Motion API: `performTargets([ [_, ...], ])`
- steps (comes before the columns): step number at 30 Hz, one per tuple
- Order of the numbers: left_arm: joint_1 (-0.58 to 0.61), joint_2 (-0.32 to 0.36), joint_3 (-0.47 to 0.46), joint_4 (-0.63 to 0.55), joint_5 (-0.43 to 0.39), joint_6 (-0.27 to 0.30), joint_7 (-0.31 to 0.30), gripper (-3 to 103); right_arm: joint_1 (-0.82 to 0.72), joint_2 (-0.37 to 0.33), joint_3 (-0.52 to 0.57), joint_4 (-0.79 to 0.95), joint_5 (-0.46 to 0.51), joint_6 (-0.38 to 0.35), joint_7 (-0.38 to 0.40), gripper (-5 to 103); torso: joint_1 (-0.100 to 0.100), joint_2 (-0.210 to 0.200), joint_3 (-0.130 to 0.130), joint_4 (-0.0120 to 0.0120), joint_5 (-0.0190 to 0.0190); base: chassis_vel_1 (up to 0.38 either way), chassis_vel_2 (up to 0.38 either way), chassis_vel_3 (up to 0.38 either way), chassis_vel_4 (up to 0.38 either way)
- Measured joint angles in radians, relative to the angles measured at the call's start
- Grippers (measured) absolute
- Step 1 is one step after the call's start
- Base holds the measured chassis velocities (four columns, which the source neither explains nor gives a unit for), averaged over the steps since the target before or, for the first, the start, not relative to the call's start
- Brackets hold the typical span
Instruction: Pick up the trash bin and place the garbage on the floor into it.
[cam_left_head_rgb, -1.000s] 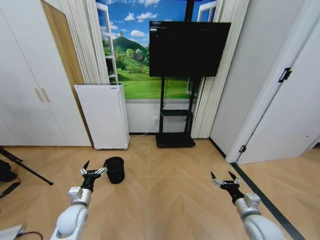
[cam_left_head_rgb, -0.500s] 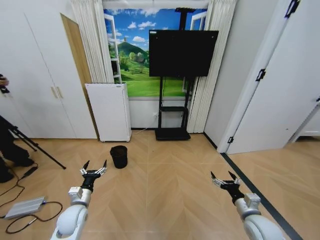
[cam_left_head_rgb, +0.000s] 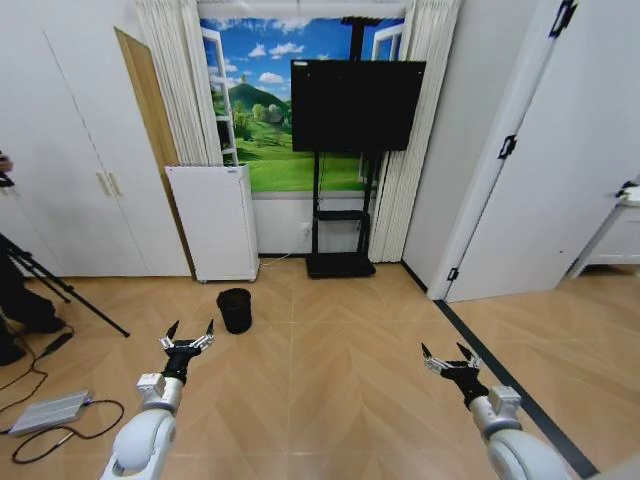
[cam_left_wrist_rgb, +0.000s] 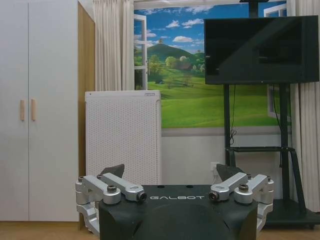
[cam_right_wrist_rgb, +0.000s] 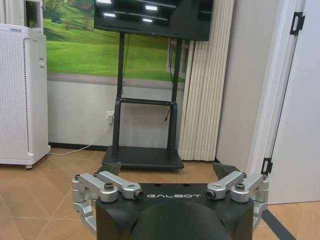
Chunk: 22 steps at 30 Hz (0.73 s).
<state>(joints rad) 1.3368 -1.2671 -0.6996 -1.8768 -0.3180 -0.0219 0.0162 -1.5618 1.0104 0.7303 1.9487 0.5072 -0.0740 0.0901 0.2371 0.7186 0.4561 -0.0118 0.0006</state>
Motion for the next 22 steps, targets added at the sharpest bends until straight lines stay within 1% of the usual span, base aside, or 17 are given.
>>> performTargets([
  [1,0.000,0.000,0.000,0.000,0.000,0.000,0.000,100,0.000,0.000,0.000,0.000,0.000,0.000,0.000,100,0.000,0.000,0.000,-0.0001,-0.0010,0.000,0.000,0.000,0.000],
  [3,0.000,0.000,0.000,0.000,0.000,0.000,0.000,100,0.000,0.000,0.000,0.000,0.000,0.000,0.000,100,0.000,0.000,0.000,-0.0001,-0.0011,0.000,0.000,0.000,0.000],
  [6,0.000,0.000,0.000,0.000,0.000,0.000,0.000,100,0.000,0.000,0.000,0.000,0.000,0.000,0.000,100,0.000,0.000,0.000,-0.0001,-0.0002,0.000,0.000,0.000,0.000],
  [10,0.000,0.000,0.000,0.000,0.000,0.000,0.000,100,0.000,0.000,0.000,0.000,0.000,0.000,0.000,100,0.000,0.000,0.000,0.0000,-0.0009,0.000,0.000,0.000,0.000],
  [22,0.000,0.000,0.000,0.000,0.000,0.000,0.000,100,0.000,0.000,0.000,0.000,0.000,0.000,0.000,100,0.000,0.000,0.000,-0.0001,-0.0006,0.000,0.000,0.000,0.000],
])
